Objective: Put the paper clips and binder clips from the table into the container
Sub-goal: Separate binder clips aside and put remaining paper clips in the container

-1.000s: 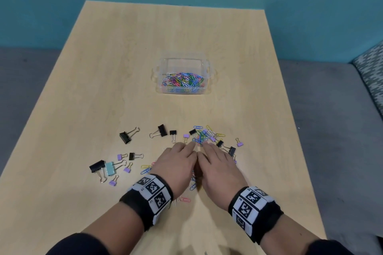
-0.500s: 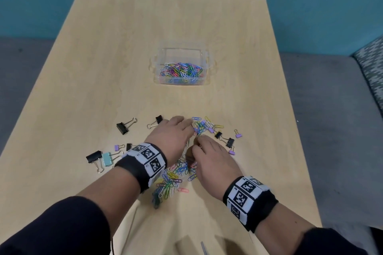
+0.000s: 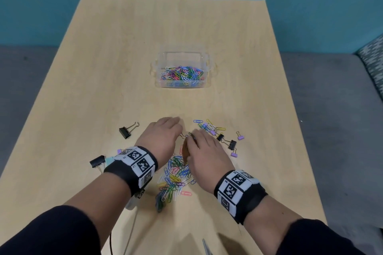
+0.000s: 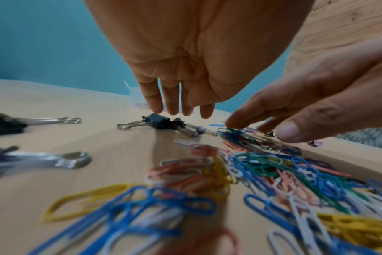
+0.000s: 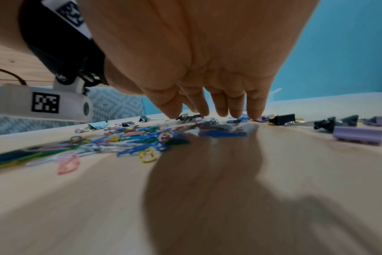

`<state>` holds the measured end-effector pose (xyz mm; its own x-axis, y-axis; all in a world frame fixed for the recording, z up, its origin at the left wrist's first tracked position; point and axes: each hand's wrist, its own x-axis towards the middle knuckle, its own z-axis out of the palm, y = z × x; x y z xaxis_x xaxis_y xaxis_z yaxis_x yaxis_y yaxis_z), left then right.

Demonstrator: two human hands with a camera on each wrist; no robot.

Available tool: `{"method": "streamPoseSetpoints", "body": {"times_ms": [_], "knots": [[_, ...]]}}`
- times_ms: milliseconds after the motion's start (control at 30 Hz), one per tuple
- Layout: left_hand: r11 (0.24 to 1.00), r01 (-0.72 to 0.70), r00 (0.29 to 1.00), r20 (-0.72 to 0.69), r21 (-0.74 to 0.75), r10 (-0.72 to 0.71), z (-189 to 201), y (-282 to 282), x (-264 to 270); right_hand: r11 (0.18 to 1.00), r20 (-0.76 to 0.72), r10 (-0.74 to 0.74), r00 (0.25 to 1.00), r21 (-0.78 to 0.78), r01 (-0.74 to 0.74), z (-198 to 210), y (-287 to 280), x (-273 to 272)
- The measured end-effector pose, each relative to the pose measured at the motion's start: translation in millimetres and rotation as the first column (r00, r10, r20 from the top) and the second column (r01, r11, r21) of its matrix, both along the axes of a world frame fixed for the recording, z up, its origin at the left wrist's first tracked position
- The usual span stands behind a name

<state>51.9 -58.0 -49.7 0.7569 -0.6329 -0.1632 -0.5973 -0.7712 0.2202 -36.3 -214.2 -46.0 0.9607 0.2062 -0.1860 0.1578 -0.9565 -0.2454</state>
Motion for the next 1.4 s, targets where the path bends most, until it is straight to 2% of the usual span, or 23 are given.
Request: {"method": "streamPoseSetpoints", "body": {"times_ms": [67,133,233,367,533,800,867,967,1033,1233,1300,1400], "knots": [[0.998,0.058,0.998,-0.001,0.022,-0.058,3.6,-10.3,2.5,1.0,-0.049,-0.008,0.999,-0.023,0.006,-3.1,-0.6,3.7],[0.992,0.109,0.994,-0.021,0.057,-0.108,6.7,-23.2,4.1,0.998,-0.097,0.047,0.994,-0.033,-0.05,-2.9,0.1,3.6],[0.976,0.178,0.984,-0.033,0.126,-0.175,9.0,-39.8,5.9,0.991,-0.089,0.131,0.987,0.05,-0.127,3.6,-0.5,-2.8],[0.958,0.205,0.979,-0.044,0.2,-0.201,10.2,-44.3,4.2,0.998,-0.057,0.027,0.998,0.053,-0.024,5.1,-7.4,-9.7],[0.957,0.249,0.968,0.0,0.152,-0.252,12.5,-36.7,-4.0,0.998,-0.046,-0.066,0.997,-0.005,0.066,3.2,-15.1,-8.5],[0.952,0.193,0.978,0.026,0.239,-0.205,15.0,-61.1,14.2,0.999,-0.015,-0.039,0.999,0.013,0.04,5.8,-20.6,-11.2],[0.961,0.178,0.981,0.04,0.209,-0.19,12.2,-62.1,13.0,0.999,-0.024,-0.026,0.999,0.022,0.026,4.3,-24.0,-12.8],[0.994,0.049,0.999,0.002,0.095,-0.049,9.9,-61.8,16.6,0.999,-0.022,-0.022,1.0,0.045,0.023,1.3,-28.3,-14.2],[0.998,0.009,0.999,-0.031,0.069,-0.007,9.4,-64.5,22.0,0.999,-0.016,-0.019,1.0,0.049,0.019,-0.2,-28.9,-15.4],[0.964,0.194,0.98,-0.001,0.183,-0.197,3.3,-82.7,29.9,0.999,-0.016,-0.021,1.0,0.026,0.021,0.3,-29.9,-18.1],[0.963,0.188,0.982,-0.017,0.19,-0.189,1.4,-83.0,30.7,0.999,-0.032,-0.017,0.999,0.034,0.018,2.0,-30.4,-17.8],[0.989,0.097,0.992,-0.09,0.116,-0.086,0.4,-80.5,31.3,0.998,-0.037,-0.018,0.999,0.063,0.02,1.2,-30.4,-17.6]]}}
